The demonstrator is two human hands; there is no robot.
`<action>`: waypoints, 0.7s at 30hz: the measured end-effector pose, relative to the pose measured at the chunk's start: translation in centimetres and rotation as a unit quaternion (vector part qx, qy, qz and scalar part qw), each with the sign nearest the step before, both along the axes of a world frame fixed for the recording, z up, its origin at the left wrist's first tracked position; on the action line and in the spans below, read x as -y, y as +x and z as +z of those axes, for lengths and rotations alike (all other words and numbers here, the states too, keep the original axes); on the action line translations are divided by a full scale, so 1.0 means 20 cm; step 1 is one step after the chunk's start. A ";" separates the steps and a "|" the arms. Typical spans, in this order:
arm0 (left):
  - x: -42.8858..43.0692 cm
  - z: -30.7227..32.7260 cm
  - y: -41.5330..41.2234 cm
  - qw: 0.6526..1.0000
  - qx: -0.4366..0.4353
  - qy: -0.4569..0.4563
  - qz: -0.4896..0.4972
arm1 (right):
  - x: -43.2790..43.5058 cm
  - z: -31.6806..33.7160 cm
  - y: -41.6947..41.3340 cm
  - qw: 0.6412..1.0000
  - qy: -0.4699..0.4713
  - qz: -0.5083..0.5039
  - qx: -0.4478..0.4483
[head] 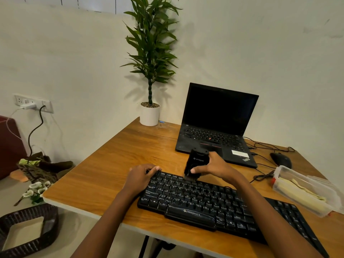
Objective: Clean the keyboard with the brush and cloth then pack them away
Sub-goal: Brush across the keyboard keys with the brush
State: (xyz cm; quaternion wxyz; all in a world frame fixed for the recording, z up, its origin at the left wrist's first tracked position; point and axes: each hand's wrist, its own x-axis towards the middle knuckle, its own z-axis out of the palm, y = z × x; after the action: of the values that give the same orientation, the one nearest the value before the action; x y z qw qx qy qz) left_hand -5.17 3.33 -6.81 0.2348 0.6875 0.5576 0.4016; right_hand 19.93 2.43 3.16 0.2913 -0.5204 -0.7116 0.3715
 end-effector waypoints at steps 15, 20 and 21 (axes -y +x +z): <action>0.03 0.05 0.02 0.999 -0.042 -0.008 0.032 | 0.01 -0.03 -0.06 0.999 0.030 0.015 0.014; 0.04 0.06 0.02 0.998 -0.041 -0.007 0.036 | -0.01 -0.04 -0.11 0.998 0.061 -0.001 -0.011; 0.05 0.06 0.02 0.999 -0.040 -0.006 0.034 | 0.00 -0.04 -0.11 0.999 0.045 0.009 -0.014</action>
State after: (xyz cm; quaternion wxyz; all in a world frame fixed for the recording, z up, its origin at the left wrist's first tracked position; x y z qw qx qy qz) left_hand -4.76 2.41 -5.66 0.2028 0.6822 0.5920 0.3783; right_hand 17.64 2.47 2.32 0.3208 -0.4953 -0.7280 0.3489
